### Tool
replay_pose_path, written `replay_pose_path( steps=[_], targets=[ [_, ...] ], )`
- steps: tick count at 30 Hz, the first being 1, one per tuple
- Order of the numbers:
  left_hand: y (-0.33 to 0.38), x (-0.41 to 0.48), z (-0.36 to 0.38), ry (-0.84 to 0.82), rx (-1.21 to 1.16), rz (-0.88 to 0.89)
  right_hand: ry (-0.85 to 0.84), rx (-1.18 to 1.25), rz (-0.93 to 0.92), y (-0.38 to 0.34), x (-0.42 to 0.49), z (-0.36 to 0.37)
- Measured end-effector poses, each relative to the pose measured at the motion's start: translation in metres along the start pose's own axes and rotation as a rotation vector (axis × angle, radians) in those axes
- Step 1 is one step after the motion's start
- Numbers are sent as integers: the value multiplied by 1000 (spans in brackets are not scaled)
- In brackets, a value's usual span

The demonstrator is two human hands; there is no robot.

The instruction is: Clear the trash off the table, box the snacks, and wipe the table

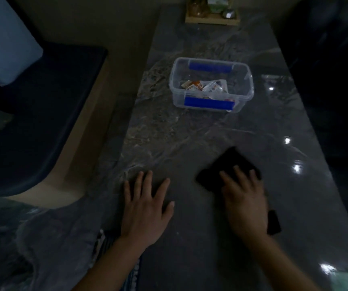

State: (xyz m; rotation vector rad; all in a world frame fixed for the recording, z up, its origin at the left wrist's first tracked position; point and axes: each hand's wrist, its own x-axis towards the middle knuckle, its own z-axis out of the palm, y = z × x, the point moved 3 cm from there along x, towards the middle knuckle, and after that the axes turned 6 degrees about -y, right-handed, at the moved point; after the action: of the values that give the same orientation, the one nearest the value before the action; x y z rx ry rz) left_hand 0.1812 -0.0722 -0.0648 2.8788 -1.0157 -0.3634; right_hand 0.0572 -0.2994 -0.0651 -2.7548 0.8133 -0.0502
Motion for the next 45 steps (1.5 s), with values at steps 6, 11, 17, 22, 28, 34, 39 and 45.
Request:
replay_pose_path(
  steps=[6,11,17,22,28,34,39,45],
  targets=[
    [77,31,8,17,0,52,-25,-48,-189,79,-58,-12],
    [120,64,13,13,21,84,26,4,360,134,8,-38],
    [137,71,16,80,46,65,-49,-74,10,107,-45,-13],
    [139,72,16,99,45,70,-17,-26,162,140,-10,-28],
    [139,73,18,108,55,66,-12,-26,237,152,22,-32],
    [139,72,17,118,40,68,-20,-24,254,153,31,-37],
    [140,72,18,96,47,59,-52,-20,253,152,31,-39],
    [135,74,15,-38,0,37,-143,-18,244,153,31,-42]
  ],
)
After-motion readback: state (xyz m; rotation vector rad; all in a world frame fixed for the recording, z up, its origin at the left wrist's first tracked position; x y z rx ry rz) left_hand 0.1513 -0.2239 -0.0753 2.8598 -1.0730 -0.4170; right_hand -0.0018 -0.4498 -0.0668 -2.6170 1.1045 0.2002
